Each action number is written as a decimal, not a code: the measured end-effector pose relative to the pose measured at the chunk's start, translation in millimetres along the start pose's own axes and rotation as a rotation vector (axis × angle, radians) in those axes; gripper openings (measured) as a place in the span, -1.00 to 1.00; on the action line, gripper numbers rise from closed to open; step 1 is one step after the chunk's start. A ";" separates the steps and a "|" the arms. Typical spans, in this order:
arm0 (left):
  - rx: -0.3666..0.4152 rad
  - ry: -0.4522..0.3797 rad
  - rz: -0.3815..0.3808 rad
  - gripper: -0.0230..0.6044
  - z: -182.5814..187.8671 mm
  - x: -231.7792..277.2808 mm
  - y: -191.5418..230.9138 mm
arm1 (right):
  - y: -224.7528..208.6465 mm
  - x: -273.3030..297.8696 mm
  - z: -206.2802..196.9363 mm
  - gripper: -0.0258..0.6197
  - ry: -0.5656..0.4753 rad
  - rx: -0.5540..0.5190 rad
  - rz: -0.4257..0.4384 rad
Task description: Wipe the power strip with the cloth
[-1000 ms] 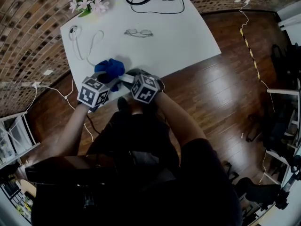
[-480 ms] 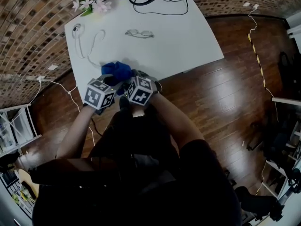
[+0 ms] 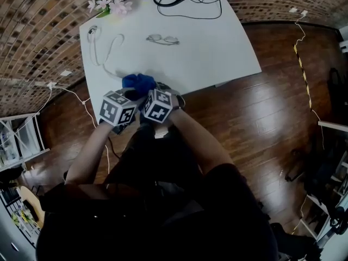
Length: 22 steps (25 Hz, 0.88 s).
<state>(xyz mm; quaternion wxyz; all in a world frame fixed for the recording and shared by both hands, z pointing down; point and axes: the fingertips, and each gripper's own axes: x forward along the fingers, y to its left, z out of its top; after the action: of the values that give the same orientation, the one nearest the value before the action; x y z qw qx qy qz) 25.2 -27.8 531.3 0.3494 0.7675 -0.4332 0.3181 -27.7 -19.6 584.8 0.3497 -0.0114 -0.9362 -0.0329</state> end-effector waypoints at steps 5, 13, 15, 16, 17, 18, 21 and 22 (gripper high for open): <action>-0.011 -0.003 0.006 -0.60 1.1 0.8 -2.8 | 1.1 -1.7 0.0 -0.39 -0.008 -0.016 0.011; -0.101 -0.022 -0.054 -0.60 2.3 0.3 -5.1 | 4.2 -2.2 1.7 -0.39 -0.026 -0.036 0.013; -0.109 -0.018 -0.056 -0.60 -0.3 0.2 -3.3 | 5.4 -1.9 2.9 -0.39 -0.029 -0.038 0.015; -0.113 -0.015 -0.062 -0.60 -0.7 0.5 -3.1 | 5.5 -1.7 2.4 -0.39 -0.029 -0.038 0.015; -0.118 -0.015 -0.074 -0.60 0.1 0.9 -3.9 | 5.5 -1.5 1.7 -0.39 -0.028 -0.037 0.015; -0.125 -0.016 -0.090 -0.60 1.4 1.0 -5.3 | 5.7 -1.5 1.2 -0.39 -0.029 -0.037 0.015; -0.164 -0.021 -0.135 -0.60 1.6 0.8 -6.4 | 5.1 -2.6 1.7 -0.39 -0.039 -0.047 0.002; -0.173 -0.025 -0.144 -0.60 1.2 0.8 -6.4 | 5.0 -3.2 1.9 -0.39 -0.041 -0.049 0.000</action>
<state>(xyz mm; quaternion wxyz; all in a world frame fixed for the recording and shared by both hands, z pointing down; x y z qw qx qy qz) 31.4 -26.7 529.6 0.4309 0.7676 -0.4069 0.2442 -26.3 -14.5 581.5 0.3302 -0.0205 -0.9420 -0.0555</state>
